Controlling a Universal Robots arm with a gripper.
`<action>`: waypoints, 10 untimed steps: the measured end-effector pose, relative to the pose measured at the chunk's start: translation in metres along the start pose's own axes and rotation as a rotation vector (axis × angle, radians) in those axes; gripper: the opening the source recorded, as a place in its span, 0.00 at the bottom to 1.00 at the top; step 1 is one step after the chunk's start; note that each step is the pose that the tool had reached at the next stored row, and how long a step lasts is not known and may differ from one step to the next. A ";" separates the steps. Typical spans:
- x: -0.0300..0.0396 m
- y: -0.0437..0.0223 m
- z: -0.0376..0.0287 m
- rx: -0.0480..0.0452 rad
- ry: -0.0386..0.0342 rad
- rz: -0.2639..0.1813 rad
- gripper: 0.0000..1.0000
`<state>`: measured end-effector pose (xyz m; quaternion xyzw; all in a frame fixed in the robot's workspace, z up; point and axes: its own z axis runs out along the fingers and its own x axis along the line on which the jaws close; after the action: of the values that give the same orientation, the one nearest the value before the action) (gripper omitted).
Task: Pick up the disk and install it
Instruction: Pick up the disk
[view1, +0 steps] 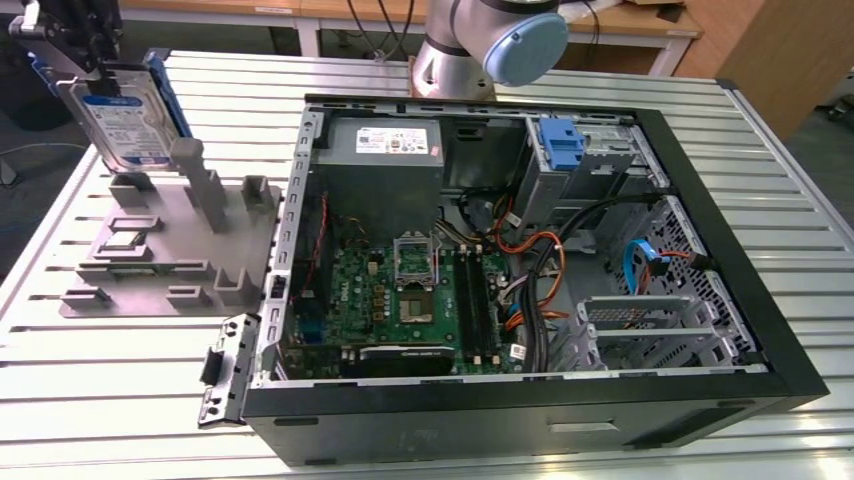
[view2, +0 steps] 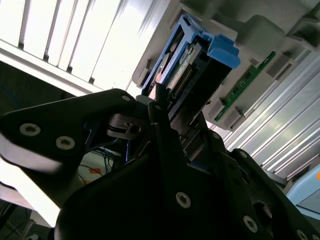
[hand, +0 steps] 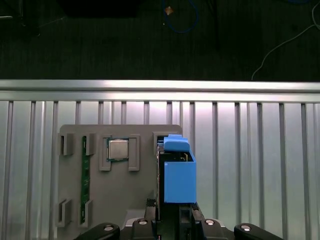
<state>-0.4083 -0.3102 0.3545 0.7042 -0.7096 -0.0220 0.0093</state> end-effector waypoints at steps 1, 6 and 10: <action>0.0000 0.0001 -0.0009 0.0001 0.0000 0.000 0.35; -0.0001 0.0003 -0.0065 0.0001 -0.0001 0.000 0.35; -0.0002 0.0005 -0.0109 0.0001 -0.0001 0.000 0.35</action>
<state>-0.4083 -0.3102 0.3653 0.7042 -0.7096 -0.0220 0.0092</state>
